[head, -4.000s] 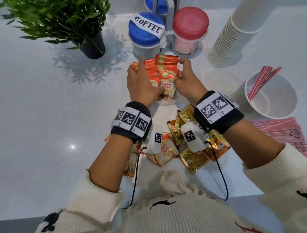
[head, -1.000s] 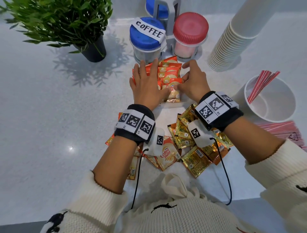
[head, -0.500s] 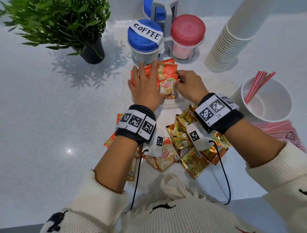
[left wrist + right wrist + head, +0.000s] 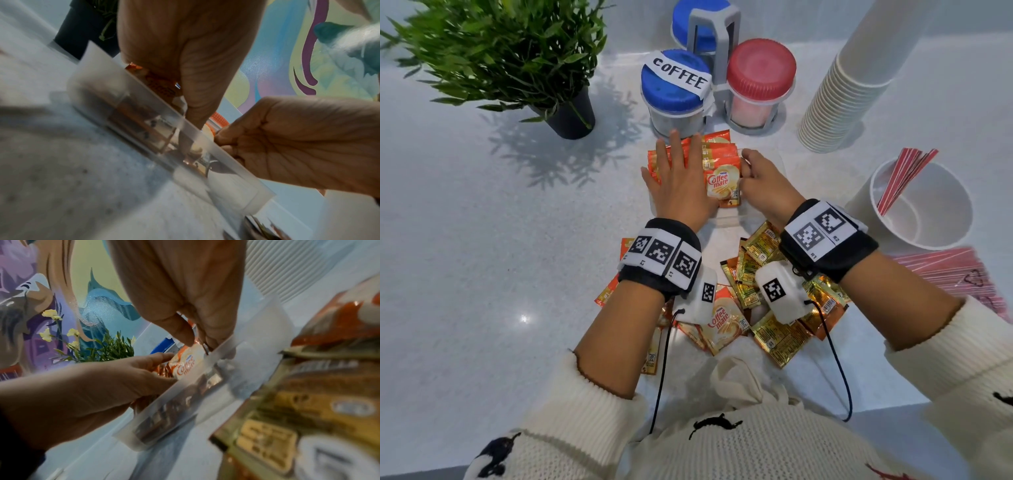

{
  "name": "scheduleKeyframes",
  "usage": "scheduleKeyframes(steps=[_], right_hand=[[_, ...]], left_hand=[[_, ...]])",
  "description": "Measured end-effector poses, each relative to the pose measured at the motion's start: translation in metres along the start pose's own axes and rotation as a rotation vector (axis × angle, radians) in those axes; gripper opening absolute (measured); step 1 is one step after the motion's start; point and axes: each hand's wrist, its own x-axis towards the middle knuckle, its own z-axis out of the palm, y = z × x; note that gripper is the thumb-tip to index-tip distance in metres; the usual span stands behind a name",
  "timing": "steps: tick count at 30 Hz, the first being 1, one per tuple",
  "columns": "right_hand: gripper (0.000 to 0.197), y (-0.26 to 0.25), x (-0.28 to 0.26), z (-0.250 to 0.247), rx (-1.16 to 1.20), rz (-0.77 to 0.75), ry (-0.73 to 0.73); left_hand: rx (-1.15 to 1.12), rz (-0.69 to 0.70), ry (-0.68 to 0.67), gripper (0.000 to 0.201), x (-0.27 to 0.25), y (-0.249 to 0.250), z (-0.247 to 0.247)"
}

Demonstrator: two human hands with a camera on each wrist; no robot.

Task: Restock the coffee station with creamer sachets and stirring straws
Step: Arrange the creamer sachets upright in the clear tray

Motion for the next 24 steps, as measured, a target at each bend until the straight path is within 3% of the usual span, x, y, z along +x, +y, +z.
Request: scheduleKeyframes(steps=[6, 10, 14, 18, 21, 24], right_hand=[[0.054, 0.003, -0.005, -0.019, -0.049, -0.028, 0.073], [0.029, 0.003, -0.021, -0.039, -0.108, -0.157, 0.153], [0.009, 0.008, -0.044, -0.051, -0.267, -0.212, 0.142], [0.008, 0.025, -0.060, -0.049, -0.526, -0.202, 0.033], [0.025, 0.041, -0.064, -0.037, -0.689, -0.162, -0.083], [0.036, 0.049, -0.071, -0.027, -0.774, -0.184, -0.037]], left_hand=[[-0.001, 0.020, 0.008, 0.102, -0.006, 0.006, -0.011], [-0.081, 0.061, 0.095, 0.090, -0.017, 0.012, -0.022], [-0.205, 0.155, 0.174, 0.056, -0.027, 0.018, -0.030], [-0.297, 0.278, 0.053, 0.028, -0.036, 0.023, -0.026], [-0.245, 0.231, -0.124, 0.029, -0.039, 0.021, -0.012], [-0.186, 0.181, -0.229, 0.031, -0.043, 0.019, -0.001]])
